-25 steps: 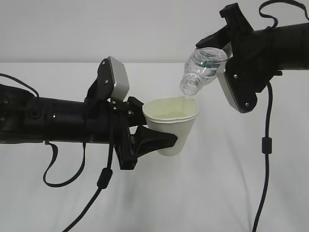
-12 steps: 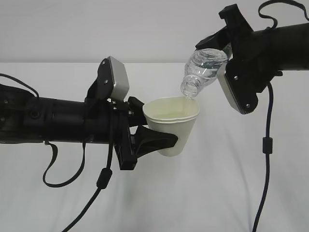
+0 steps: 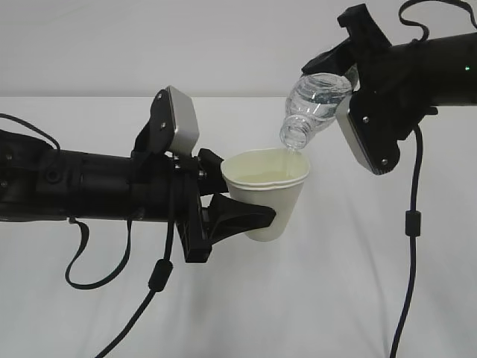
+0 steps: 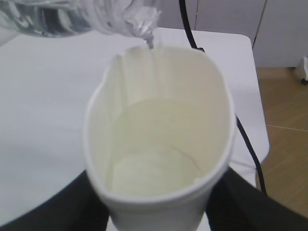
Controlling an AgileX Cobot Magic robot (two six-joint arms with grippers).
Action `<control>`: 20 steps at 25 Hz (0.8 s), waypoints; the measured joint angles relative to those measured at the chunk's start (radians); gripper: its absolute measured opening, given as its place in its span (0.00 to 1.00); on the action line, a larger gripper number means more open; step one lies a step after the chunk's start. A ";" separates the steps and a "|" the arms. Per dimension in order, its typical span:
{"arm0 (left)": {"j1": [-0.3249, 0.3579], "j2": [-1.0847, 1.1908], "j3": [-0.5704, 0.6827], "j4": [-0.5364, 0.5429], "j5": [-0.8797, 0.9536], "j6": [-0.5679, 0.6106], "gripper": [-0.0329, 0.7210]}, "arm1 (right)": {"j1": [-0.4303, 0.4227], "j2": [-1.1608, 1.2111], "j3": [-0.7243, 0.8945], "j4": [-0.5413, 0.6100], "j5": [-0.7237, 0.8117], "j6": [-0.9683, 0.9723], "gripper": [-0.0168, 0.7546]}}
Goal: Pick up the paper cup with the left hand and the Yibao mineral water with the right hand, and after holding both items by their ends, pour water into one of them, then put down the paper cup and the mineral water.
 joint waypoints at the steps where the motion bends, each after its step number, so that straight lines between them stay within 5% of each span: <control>1: 0.000 0.000 0.000 0.000 0.000 0.000 0.57 | 0.000 -0.002 -0.001 -0.002 0.000 0.000 0.57; 20: 0.000 0.000 0.000 0.004 -0.002 0.000 0.57 | 0.000 -0.004 -0.002 -0.006 0.000 0.000 0.57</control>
